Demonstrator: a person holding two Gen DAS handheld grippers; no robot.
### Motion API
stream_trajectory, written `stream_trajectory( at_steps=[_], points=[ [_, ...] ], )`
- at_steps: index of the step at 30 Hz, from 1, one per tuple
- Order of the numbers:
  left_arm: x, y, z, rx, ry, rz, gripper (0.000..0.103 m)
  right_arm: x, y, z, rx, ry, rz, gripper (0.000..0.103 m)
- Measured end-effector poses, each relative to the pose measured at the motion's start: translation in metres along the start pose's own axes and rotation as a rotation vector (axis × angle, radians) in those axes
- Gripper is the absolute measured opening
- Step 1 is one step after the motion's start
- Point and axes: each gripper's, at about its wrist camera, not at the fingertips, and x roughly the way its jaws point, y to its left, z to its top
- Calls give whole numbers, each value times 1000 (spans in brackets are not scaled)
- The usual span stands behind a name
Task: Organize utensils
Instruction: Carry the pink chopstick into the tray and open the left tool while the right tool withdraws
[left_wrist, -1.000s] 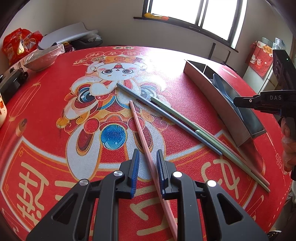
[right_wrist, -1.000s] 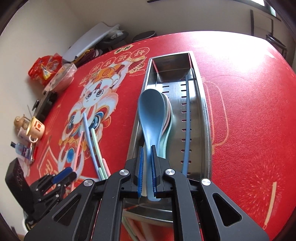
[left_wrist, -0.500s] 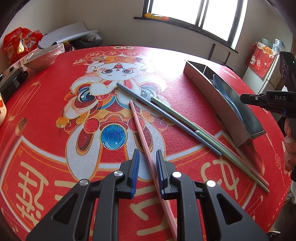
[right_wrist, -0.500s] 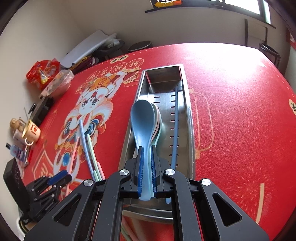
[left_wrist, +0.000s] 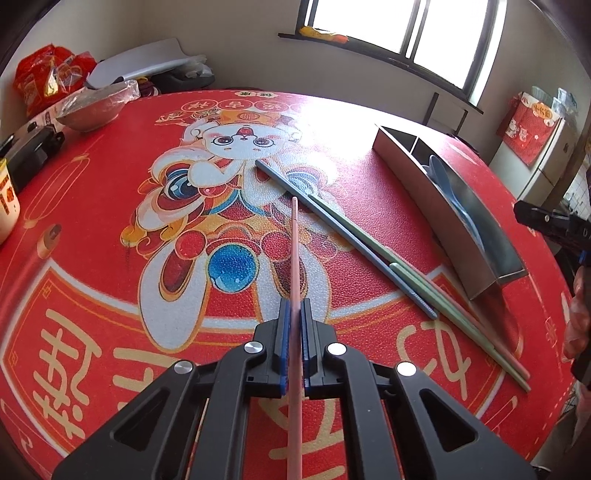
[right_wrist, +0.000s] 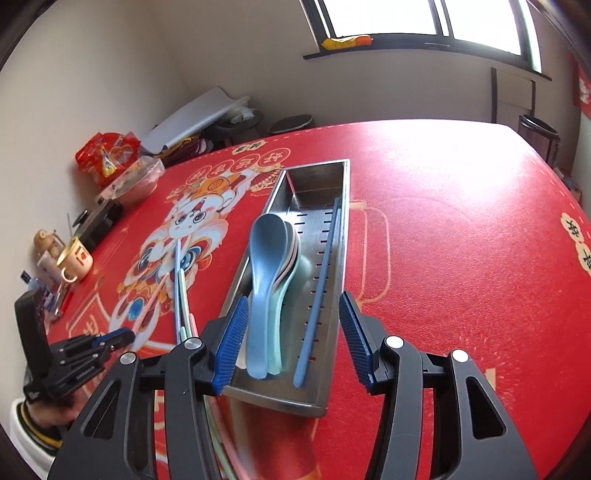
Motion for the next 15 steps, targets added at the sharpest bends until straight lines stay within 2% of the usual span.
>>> stream_trajectory(
  at_steps=[13, 15],
  points=[
    [-27, -26, 20, -77, -54, -27, 5, 16, -41, 1, 77, -69, 37, 50],
    [-27, -37, 27, -80, -59, -37, 5, 18, -44, 4, 81, -84, 46, 54]
  ],
)
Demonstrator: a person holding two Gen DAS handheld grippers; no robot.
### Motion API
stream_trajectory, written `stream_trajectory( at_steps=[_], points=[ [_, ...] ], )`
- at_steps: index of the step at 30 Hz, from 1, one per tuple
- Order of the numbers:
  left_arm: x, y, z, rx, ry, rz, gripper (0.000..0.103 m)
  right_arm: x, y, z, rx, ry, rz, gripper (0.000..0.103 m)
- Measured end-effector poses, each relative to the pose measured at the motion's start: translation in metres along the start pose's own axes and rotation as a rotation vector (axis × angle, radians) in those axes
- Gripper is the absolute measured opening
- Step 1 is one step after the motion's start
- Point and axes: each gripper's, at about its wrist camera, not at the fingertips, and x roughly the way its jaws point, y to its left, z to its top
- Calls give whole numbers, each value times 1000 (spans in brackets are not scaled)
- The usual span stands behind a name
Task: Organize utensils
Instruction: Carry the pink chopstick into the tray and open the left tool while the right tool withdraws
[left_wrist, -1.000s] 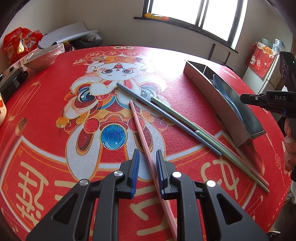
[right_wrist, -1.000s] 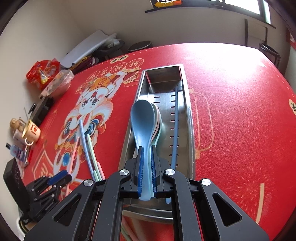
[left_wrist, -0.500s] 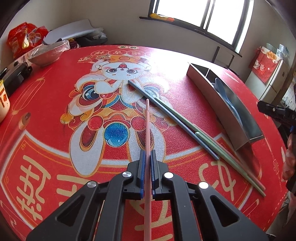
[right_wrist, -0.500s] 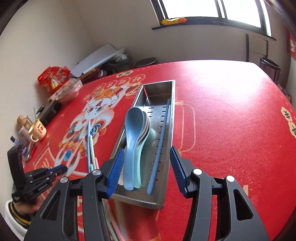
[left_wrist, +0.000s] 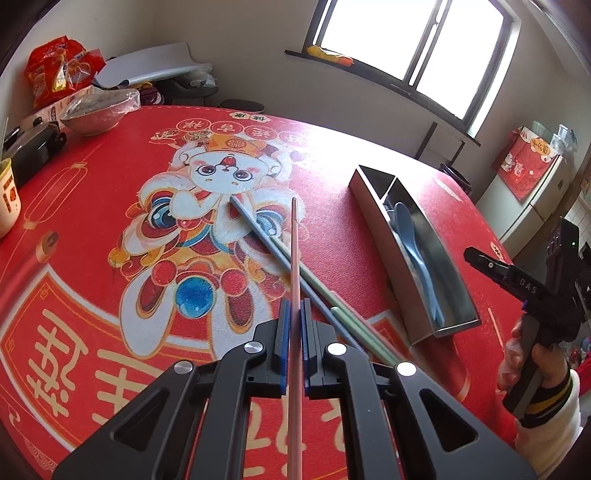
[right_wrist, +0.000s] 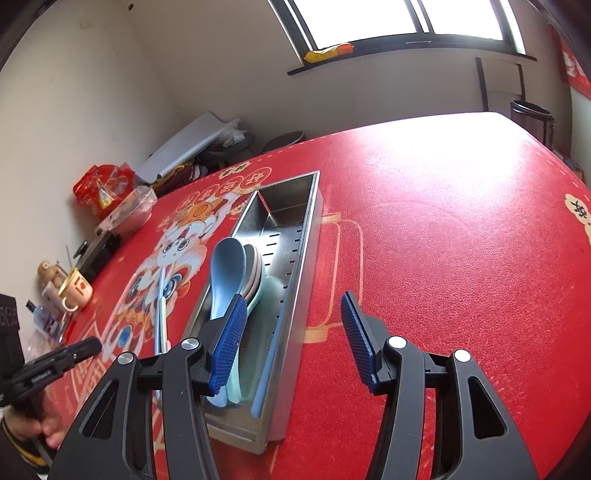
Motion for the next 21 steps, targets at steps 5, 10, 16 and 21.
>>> stream_trajectory(
  at_steps=[5, 10, 16, 21],
  points=[
    [12, -41, 17, 17, -8, -30, 5, -1, -8, 1, -10, -46, 18, 59],
    [39, -85, 35, 14, 6, -82, 5, -5, -25, 2, 52, -45, 58, 65],
    [81, -126, 53, -14, 39, -121, 5, -7, -48, 4, 146, -40, 63, 69],
    [117, -144, 62, -42, 83, -89, 5, -7, -59, 5, 201, -35, 64, 69]
  ],
)
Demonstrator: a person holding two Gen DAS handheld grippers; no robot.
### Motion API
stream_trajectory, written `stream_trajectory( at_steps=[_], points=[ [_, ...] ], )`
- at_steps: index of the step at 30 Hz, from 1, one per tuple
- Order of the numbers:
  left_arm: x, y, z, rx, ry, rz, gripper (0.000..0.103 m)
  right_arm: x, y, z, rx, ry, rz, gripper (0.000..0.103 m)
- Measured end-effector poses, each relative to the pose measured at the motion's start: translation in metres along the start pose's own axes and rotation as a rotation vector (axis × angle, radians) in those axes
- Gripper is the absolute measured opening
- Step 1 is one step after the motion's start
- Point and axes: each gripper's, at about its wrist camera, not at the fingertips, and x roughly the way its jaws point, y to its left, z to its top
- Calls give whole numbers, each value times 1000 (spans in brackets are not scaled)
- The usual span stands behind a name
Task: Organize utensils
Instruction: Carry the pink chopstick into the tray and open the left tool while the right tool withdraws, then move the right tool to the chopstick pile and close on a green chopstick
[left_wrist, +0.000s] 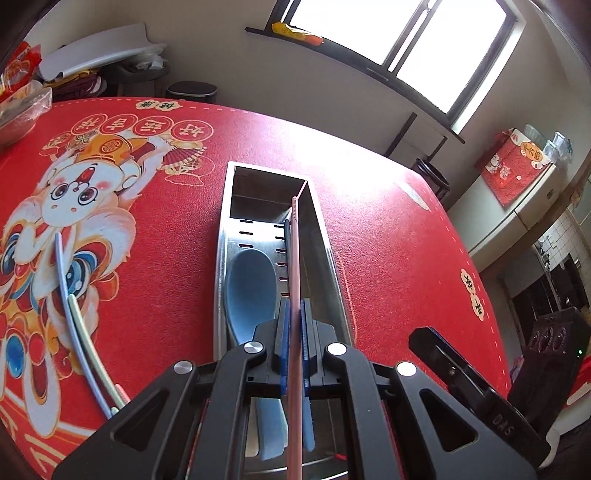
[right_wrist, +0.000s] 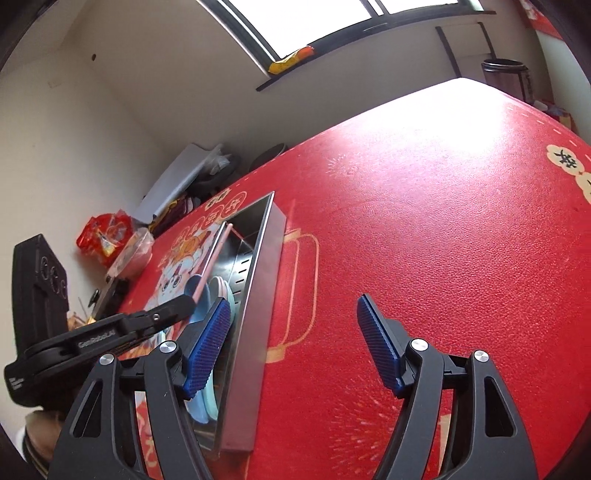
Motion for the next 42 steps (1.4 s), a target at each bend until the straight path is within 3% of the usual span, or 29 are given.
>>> stream_trajectory(
  at_steps=[5, 10, 20, 25, 32, 35, 38, 42],
  points=[
    [22, -6, 4, 25, 33, 44, 5, -1, -1, 0, 10, 5, 19, 69],
    [29, -8, 9, 68, 52, 40, 6, 1, -3, 1, 23, 12, 21, 69],
    [-13, 11, 18, 105, -28, 66, 8, 3, -4, -1, 20, 20, 22, 69],
    [-39, 28, 9, 134, -73, 113, 23, 4, -1, -1, 10, 16, 22, 69],
    [-72, 70, -17, 132, -95, 170, 26, 4, 13, -7, -60, 11, 17, 69],
    [-87, 88, -32, 141, -107, 199, 33, 3, 23, -10, -103, -2, 8, 69],
    [-102, 105, -48, 169, -117, 227, 42, 1, 35, -11, -142, 6, -7, 69],
    [-120, 126, -64, 185, -139, 251, 62, -7, 56, -17, -201, 9, -9, 69]
  ],
)
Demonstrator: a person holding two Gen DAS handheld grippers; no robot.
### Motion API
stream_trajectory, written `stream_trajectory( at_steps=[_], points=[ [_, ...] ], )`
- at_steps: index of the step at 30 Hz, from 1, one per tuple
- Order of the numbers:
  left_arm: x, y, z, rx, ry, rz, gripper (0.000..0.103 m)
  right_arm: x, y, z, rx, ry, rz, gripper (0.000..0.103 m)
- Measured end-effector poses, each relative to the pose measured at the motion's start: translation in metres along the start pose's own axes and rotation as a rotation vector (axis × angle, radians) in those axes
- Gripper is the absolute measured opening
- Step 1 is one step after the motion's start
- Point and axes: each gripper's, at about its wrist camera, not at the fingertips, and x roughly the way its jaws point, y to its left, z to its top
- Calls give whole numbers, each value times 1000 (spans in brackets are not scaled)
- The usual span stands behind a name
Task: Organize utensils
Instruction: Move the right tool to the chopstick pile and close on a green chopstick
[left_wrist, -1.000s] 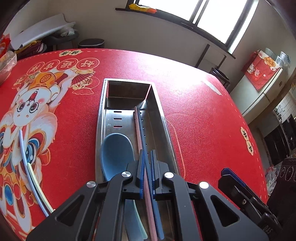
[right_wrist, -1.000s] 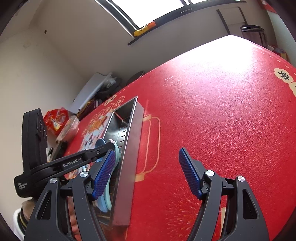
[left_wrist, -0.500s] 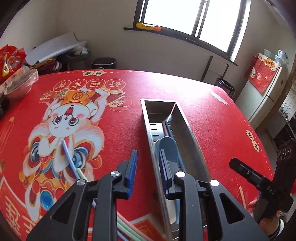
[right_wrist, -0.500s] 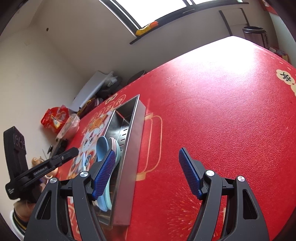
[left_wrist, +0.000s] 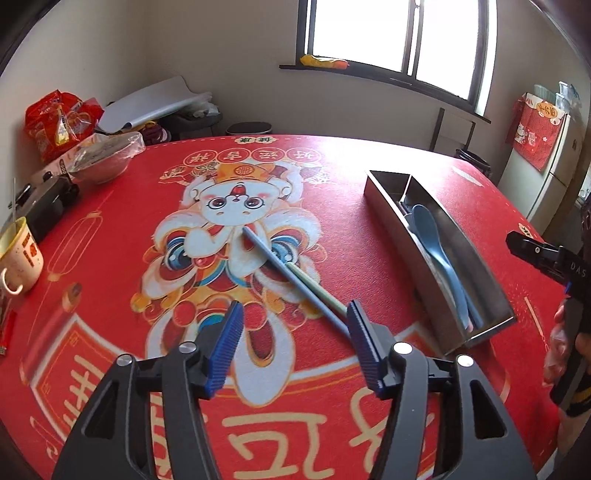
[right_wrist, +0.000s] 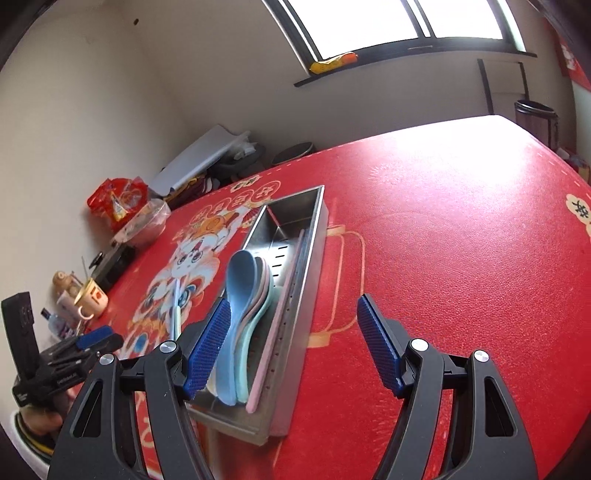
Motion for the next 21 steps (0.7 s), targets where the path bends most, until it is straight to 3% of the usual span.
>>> stream_trajectory(
  at_steps=[7, 15, 21],
  points=[
    [-13, 24, -20, 16, -26, 28, 94, -11, 39, -17, -116, 81, 0, 69],
    [-22, 39, -42, 41, -40, 5, 97, -22, 79, -47, -229, 178, -16, 68],
    [-20, 42, -58, 58, -44, -24, 97, -13, 104, -75, -290, 274, -23, 50]
  ],
)
